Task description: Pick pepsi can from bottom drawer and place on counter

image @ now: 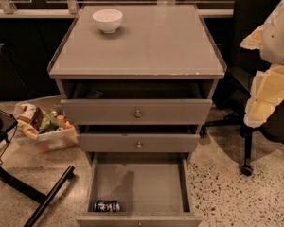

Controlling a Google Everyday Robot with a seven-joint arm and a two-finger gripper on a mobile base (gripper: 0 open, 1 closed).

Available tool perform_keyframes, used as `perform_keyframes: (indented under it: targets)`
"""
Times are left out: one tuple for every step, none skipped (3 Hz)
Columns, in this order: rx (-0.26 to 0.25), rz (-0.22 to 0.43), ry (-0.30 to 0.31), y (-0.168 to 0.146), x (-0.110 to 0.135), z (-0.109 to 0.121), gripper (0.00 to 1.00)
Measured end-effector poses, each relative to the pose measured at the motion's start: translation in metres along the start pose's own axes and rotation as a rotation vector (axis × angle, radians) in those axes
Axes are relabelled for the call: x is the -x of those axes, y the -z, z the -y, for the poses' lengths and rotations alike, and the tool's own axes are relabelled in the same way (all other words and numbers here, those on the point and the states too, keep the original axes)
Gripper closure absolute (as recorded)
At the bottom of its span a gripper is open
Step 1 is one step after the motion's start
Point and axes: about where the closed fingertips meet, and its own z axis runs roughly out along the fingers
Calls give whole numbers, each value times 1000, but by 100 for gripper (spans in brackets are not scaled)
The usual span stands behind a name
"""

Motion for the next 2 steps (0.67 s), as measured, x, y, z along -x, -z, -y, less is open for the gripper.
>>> perform_keyframes:
  targets:
    - [-12, 11, -3, -6, 1, -1, 0]
    - [-14, 55, -23, -36, -1, -18, 0]
